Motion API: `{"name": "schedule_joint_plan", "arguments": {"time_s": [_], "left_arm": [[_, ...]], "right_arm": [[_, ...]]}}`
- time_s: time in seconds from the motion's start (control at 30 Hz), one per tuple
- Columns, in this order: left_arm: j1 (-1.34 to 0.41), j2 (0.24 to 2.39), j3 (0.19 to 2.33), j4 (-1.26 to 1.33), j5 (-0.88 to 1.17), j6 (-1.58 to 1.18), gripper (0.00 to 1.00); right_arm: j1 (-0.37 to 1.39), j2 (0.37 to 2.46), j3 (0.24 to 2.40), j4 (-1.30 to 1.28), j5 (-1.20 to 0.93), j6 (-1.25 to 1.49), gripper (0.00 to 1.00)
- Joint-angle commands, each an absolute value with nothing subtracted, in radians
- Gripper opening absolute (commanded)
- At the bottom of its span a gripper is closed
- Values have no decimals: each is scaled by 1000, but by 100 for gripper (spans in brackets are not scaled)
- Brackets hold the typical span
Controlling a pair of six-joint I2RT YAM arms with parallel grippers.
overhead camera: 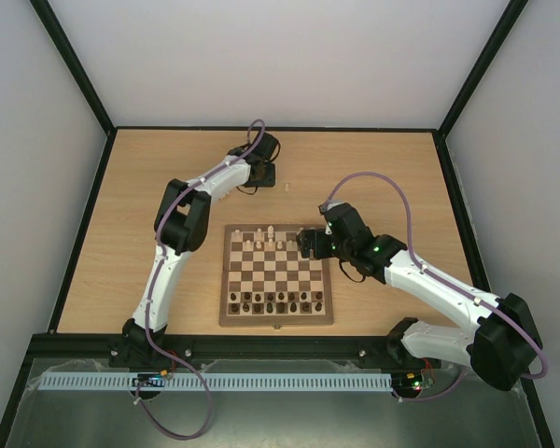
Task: Set up the chess pieces on the board
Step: Adjust the chess piece at the center of the board.
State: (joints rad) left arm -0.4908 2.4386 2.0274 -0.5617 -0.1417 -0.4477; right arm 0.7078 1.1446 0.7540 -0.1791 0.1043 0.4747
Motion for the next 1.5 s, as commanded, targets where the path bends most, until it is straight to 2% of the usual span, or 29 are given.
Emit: {"name": "schedule_joint_plan", "arguments": {"time_s": [0.0,0.8,1.47], "left_arm": [[-499,2464,2020,-597,-161,-436,45],[-500,2466,1974,-586,-164,-439,46],[-461,2365,1822,-495,-143,-452,43]], "right_arm": [[705,1137,741,-170,98,463,99],[705,1134,739,-170,94,463,99],[705,1137,739,-169,89,462,99]]}}
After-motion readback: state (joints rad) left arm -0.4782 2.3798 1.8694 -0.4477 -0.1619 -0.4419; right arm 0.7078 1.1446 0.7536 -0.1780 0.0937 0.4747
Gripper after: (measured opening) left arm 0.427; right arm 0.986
